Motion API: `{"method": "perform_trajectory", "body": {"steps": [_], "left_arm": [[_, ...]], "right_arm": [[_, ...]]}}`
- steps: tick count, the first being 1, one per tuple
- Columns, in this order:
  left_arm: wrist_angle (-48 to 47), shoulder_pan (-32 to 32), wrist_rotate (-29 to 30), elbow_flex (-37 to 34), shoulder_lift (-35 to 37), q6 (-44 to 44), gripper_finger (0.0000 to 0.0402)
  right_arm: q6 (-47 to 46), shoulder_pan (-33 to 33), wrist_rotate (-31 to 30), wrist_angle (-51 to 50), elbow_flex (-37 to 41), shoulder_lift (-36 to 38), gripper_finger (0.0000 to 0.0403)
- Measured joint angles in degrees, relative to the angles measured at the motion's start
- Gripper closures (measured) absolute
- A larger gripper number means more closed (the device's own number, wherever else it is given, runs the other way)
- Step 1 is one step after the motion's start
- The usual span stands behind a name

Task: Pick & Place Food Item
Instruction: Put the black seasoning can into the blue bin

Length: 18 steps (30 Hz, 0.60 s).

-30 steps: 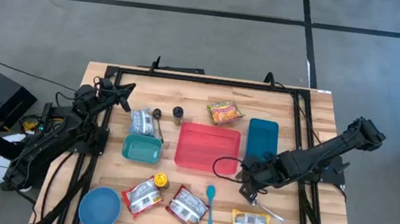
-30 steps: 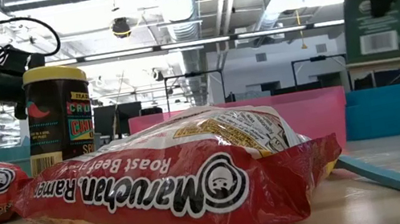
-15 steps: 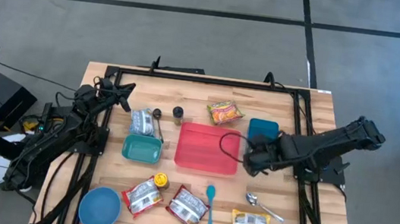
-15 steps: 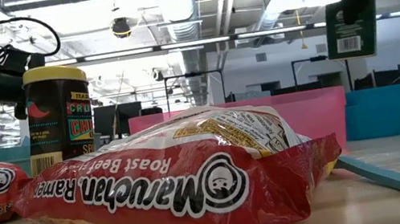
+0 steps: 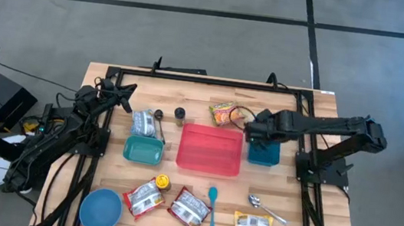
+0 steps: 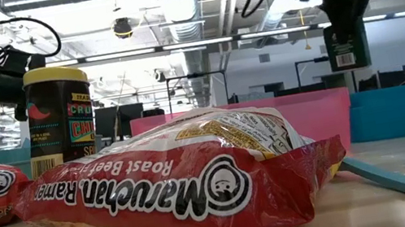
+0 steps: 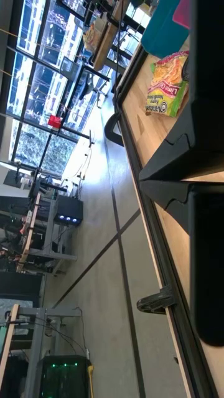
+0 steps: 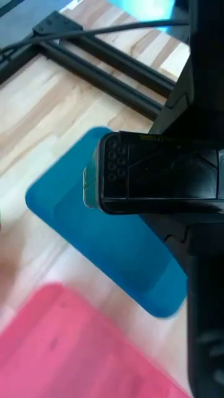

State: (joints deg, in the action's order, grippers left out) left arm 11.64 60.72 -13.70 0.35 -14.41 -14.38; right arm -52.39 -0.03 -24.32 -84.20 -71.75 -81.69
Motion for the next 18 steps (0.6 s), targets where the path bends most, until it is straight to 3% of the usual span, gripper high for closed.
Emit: {"method": "perform_trajectory", "body": {"steps": [5,11,18], "left_arm": [[0.0,0.0,0.0,0.0,0.0,0.0,0.0402],[0.0,0.0,0.0,0.0,0.0,0.0,0.0402],[0.0,0.0,0.0,0.0,0.0,0.0,0.0402]], "right_arm": [[2.4,4.7,-0.2,2.0,0.6,1.3,0.0285],[3.2,7.9,3.0,10.7,7.4,6.5,0.0285],[-5.1,8.5,6.3,14.3,16.3,13.3,0.0285]]}}
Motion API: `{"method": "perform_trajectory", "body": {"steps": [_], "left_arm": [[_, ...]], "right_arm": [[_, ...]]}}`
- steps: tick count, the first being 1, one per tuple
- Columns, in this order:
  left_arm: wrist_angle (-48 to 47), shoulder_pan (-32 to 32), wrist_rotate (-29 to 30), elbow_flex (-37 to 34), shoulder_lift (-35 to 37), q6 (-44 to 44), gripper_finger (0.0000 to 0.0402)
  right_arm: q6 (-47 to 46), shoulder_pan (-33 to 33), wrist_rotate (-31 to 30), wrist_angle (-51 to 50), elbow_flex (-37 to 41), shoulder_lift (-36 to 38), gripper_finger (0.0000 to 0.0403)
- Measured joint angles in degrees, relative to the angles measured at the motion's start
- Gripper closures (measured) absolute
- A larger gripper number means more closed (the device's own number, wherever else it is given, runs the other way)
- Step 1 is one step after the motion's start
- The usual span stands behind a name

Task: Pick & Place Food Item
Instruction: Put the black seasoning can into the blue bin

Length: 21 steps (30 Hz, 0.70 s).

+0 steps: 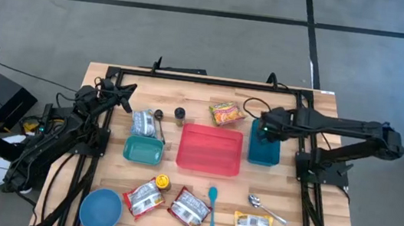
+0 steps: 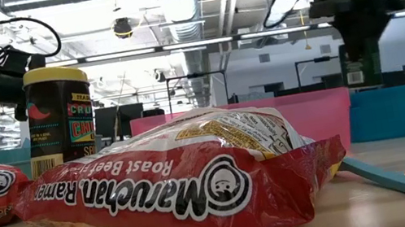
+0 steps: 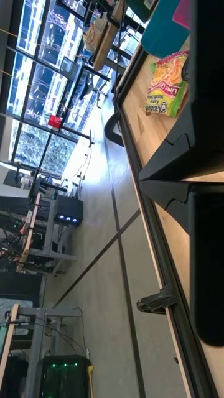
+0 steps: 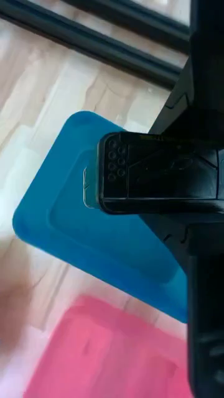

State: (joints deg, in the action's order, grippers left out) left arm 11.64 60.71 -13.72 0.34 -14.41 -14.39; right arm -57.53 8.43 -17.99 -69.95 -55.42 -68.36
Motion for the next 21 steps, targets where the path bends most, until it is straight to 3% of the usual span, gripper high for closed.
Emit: {"method": "perform_trajectory", "body": {"steps": [10,21], "left_arm": [[0.0,0.0,0.0,0.0,0.0,0.0,0.0402],[0.0,0.0,0.0,0.0,-0.2,0.0,0.0402]], "right_arm": [[-5.1,3.4,2.7,7.2,6.8,2.7,0.0285],[-1.9,10.8,6.6,9.2,7.7,-3.3,0.0282]]}}
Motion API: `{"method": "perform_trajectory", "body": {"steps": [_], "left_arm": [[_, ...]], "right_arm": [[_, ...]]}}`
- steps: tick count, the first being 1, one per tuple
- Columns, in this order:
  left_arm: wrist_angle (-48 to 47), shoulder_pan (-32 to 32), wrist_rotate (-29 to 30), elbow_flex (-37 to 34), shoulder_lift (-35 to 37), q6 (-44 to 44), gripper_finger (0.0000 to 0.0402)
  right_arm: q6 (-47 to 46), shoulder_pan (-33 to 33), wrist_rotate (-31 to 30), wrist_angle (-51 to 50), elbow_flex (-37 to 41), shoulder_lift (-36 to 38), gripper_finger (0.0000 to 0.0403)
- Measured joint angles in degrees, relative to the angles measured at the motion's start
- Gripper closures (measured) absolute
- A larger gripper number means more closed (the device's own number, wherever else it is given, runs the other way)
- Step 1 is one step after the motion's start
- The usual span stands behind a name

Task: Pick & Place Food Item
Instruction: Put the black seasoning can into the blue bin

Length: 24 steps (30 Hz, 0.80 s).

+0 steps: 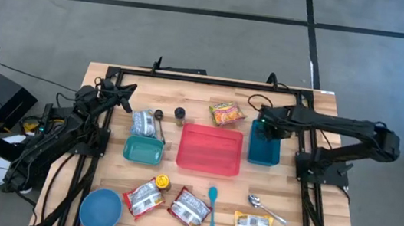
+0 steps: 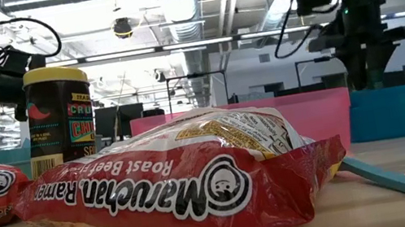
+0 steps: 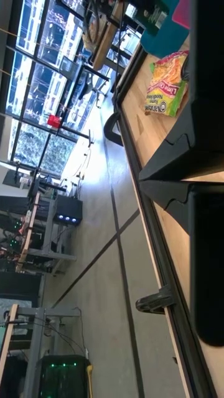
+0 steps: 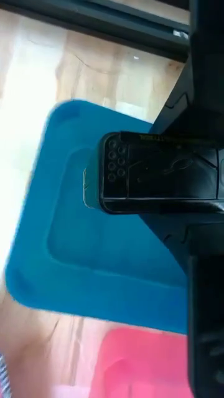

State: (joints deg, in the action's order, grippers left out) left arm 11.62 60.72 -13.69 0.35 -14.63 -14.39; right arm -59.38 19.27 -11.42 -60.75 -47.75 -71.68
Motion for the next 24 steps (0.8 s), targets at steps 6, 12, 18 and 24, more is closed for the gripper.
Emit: {"method": "perform_trajectory", "body": {"steps": [6,12,18,24], "left_arm": [[0.0,0.0,0.0,0.0,-0.2,0.0,0.0402],[0.0,0.0,0.0,0.0,-0.2,0.0,0.0402],[0.0,0.0,0.0,0.0,-0.2,0.0,0.0402],[0.0,0.0,0.0,0.0,-0.2,0.0,0.0402]], "right_arm": [[1.4,0.5,0.5,3.4,0.0,-3.7,0.0281],[1.9,0.6,1.1,4.4,0.0,-6.8,0.0285],[2.4,0.8,1.0,4.5,0.0,-7.1,0.0278],[2.4,0.8,1.0,4.2,0.0,-7.0,0.0285]]}}
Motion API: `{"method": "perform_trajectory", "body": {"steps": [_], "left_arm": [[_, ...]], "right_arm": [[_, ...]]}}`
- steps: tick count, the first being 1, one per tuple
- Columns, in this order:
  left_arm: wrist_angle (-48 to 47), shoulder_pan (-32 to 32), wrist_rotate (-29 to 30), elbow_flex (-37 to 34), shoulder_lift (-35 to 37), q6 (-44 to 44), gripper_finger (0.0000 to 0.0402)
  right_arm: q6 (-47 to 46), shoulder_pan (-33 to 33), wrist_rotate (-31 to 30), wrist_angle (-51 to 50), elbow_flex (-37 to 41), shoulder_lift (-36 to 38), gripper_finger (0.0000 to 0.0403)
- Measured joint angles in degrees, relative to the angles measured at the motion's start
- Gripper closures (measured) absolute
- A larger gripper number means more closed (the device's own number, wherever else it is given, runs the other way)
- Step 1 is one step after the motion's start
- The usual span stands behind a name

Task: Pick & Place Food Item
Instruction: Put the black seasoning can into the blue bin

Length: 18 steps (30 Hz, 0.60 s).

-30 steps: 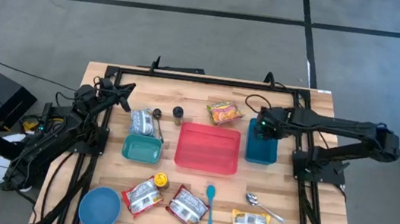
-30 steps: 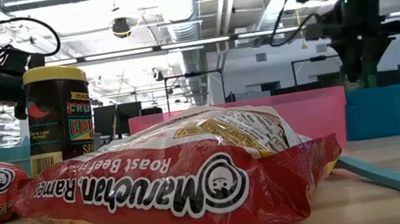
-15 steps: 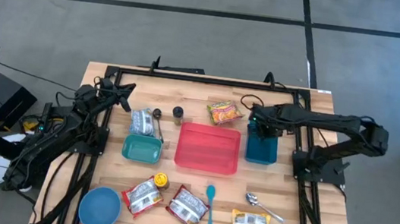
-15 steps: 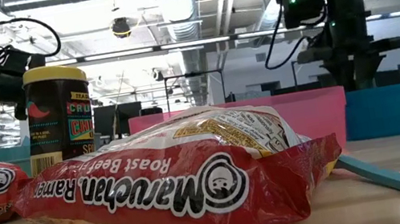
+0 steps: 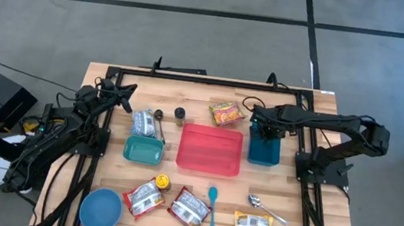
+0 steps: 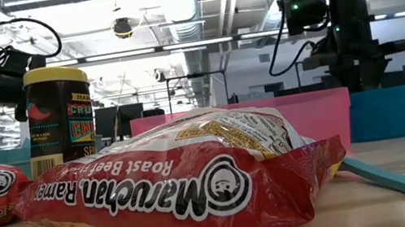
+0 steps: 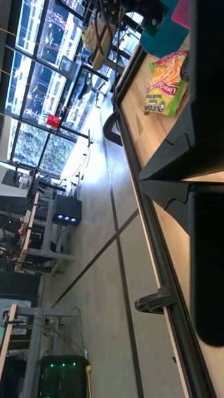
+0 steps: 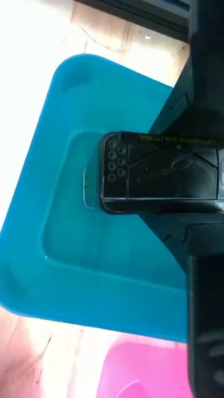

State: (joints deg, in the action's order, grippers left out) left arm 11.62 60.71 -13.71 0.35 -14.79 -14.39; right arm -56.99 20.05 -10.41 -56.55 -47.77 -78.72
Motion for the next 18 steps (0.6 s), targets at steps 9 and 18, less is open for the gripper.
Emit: {"method": "perform_trajectory", "body": {"steps": [9,18], "left_arm": [[0.0,0.0,0.0,0.0,0.0,0.0,0.0402],[0.0,0.0,0.0,0.0,0.0,0.0,0.0402]], "right_arm": [[0.0,0.0,0.0,-0.4,0.0,0.0,0.0277],[0.1,0.0,0.3,-1.6,0.0,0.0,0.0232]]}}
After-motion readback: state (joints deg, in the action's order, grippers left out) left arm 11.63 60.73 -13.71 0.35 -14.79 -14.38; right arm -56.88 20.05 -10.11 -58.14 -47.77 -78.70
